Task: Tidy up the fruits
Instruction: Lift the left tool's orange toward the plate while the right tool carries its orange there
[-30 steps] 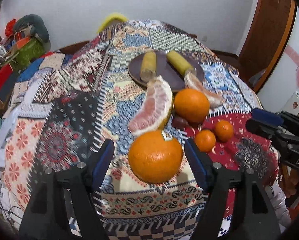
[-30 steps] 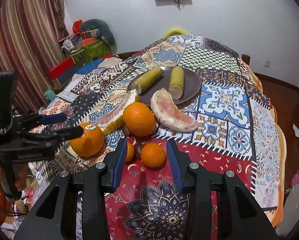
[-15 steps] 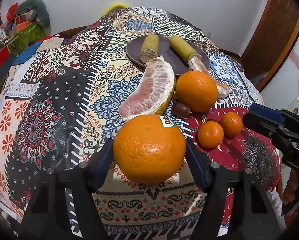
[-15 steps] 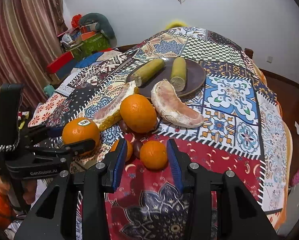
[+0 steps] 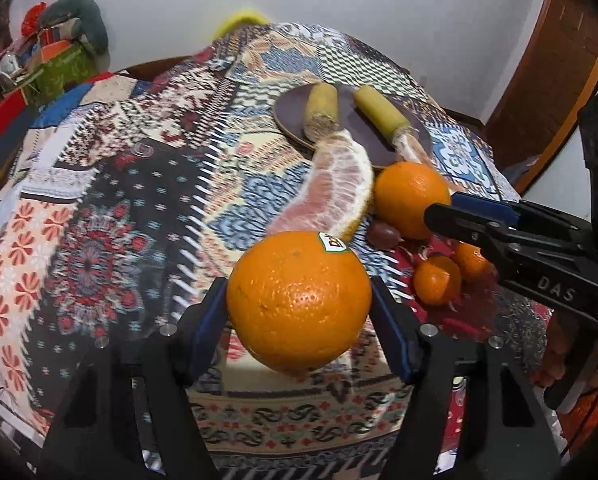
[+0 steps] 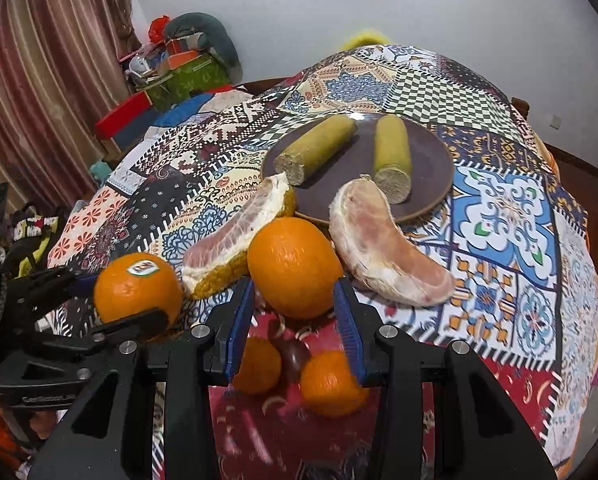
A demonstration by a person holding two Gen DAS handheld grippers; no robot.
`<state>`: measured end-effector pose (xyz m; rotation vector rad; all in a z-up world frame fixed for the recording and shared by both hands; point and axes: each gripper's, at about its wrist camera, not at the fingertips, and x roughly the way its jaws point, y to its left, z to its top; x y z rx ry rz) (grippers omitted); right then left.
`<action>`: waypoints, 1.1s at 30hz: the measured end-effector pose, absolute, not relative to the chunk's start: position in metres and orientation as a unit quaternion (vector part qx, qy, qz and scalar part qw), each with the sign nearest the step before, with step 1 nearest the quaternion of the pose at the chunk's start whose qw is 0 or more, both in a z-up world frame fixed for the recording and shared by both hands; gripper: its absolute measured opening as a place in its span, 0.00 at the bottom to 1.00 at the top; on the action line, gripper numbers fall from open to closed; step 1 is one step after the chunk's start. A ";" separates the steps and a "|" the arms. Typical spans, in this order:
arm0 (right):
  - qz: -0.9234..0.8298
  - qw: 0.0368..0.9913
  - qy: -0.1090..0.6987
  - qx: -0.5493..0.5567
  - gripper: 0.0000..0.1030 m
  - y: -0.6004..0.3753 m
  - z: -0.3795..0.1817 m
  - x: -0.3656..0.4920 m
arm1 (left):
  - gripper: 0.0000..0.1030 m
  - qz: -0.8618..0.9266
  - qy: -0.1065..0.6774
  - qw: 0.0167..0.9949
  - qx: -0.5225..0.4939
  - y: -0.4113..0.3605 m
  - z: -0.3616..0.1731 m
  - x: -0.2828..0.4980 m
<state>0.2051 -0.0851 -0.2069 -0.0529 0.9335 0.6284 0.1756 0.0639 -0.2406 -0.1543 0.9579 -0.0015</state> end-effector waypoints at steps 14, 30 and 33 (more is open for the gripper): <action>0.281 0.850 0.441 -0.058 0.59 -0.068 -0.218 0.215 | 0.66 0.020 0.457 0.884 -0.098 0.089 -0.241 0.171; 0.289 0.865 0.408 -0.052 0.50 -0.083 -0.193 0.198 | 0.66 0.014 0.442 0.893 -0.086 0.081 -0.220 0.174; 0.287 0.870 0.398 -0.043 0.51 -0.089 -0.183 0.198 | 0.66 0.010 0.431 0.898 -0.083 0.078 -0.211 0.176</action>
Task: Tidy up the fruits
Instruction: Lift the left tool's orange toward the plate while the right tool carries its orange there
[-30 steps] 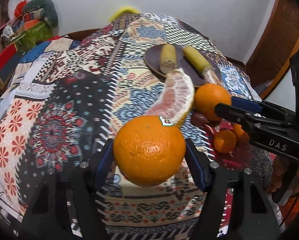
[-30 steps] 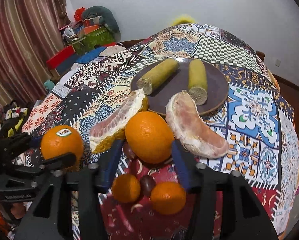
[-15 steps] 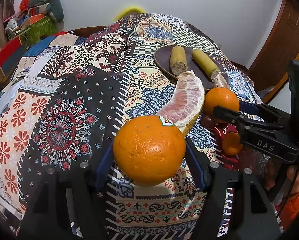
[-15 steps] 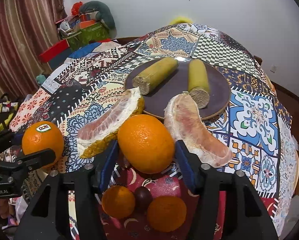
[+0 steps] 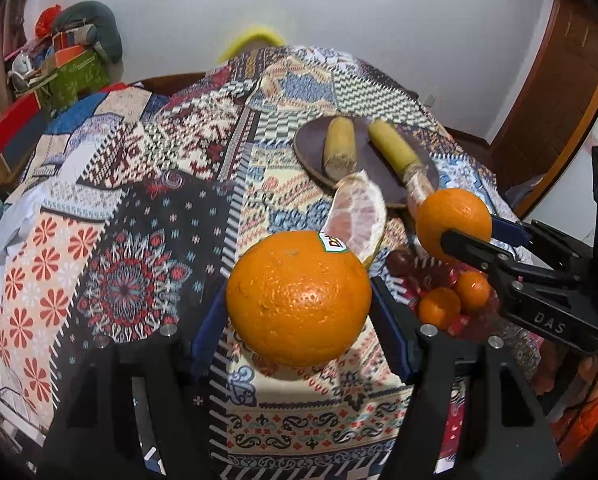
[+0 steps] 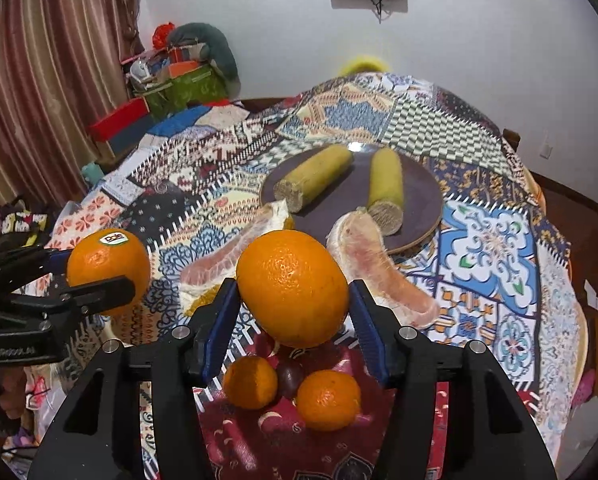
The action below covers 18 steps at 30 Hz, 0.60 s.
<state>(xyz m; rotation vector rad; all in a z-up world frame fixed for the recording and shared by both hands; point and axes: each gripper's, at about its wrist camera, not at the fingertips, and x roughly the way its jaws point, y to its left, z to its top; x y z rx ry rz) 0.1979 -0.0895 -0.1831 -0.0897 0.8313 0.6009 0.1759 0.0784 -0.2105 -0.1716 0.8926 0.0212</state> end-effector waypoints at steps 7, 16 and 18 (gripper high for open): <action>0.277 0.887 0.369 -0.028 0.51 -0.106 -0.160 0.202 | 0.66 -0.003 0.406 0.911 -0.076 0.069 -0.188 0.188; 0.258 0.904 0.341 -0.020 0.51 -0.123 -0.142 0.211 | 0.66 -0.023 0.380 0.922 -0.068 0.055 -0.165 0.208; 0.255 0.906 0.337 -0.018 0.51 -0.127 -0.140 0.214 | 0.66 -0.024 0.377 0.923 -0.068 0.054 -0.163 0.214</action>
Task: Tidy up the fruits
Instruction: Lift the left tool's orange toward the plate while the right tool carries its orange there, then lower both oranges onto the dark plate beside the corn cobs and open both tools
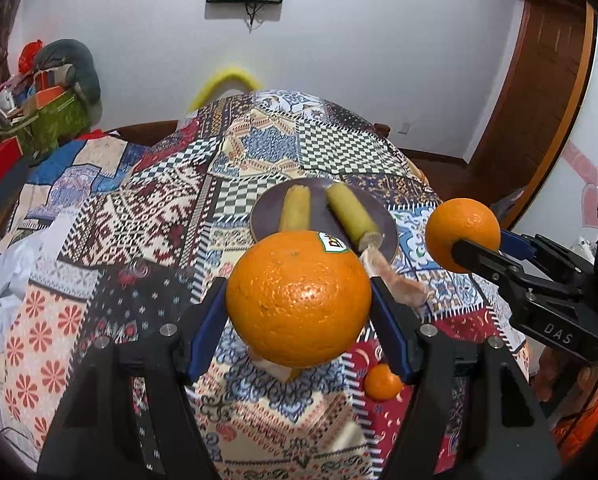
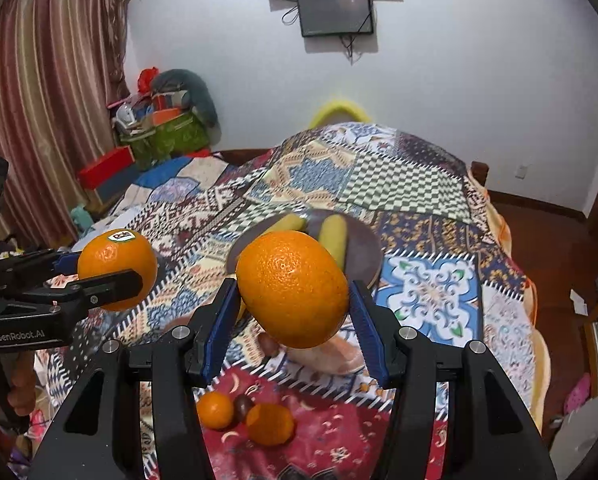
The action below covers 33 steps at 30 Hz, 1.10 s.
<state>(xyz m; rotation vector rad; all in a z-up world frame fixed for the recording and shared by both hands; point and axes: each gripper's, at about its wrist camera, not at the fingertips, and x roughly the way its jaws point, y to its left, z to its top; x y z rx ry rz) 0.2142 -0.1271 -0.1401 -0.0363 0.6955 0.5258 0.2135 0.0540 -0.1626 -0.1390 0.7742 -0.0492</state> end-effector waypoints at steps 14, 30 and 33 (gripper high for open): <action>0.236 0.917 0.321 -0.015 0.51 -0.141 -0.138 0.247 | 0.66 -0.030 0.366 0.927 -0.075 0.052 -0.157 0.266; 0.239 0.907 0.345 -0.025 0.51 -0.141 -0.166 0.300 | 0.66 -0.048 0.395 0.916 -0.050 0.036 -0.185 0.343; 0.244 0.900 0.359 -0.022 0.51 -0.142 -0.175 0.313 | 0.66 -0.052 0.407 0.911 -0.046 0.033 -0.192 0.356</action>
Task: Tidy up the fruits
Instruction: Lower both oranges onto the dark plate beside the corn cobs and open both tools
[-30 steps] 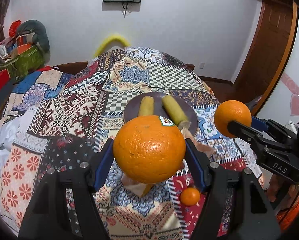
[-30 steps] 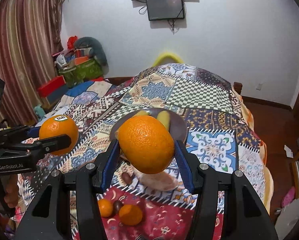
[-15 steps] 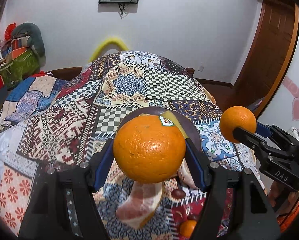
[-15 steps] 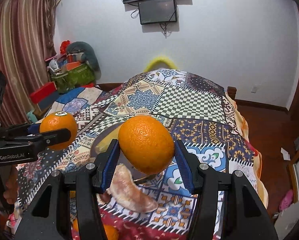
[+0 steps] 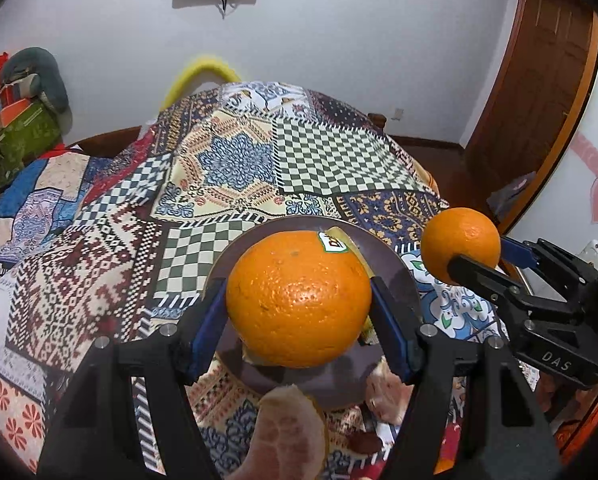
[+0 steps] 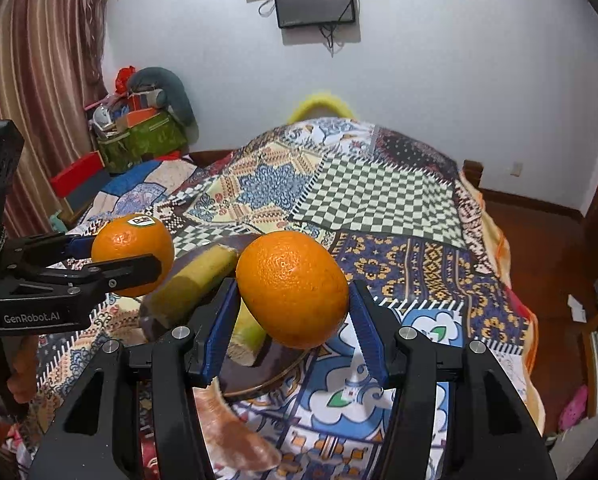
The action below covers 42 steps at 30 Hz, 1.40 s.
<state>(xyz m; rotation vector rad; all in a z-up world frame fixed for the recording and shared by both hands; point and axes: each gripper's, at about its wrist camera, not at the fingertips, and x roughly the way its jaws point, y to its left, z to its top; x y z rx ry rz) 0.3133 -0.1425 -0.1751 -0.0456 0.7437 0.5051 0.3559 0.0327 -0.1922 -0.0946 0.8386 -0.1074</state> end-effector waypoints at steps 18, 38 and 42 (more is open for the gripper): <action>0.234 0.891 0.388 -0.033 0.51 -0.153 -0.197 0.345 | 0.66 -0.062 0.448 0.892 -0.020 0.020 -0.227 0.416; 0.245 0.887 0.387 -0.052 0.51 -0.142 -0.195 0.350 | 0.67 -0.095 0.447 0.889 -0.041 0.019 -0.218 0.413; 0.246 0.884 0.394 -0.053 0.51 -0.137 -0.199 0.353 | 0.67 -0.079 0.421 0.903 -0.024 0.024 -0.202 0.407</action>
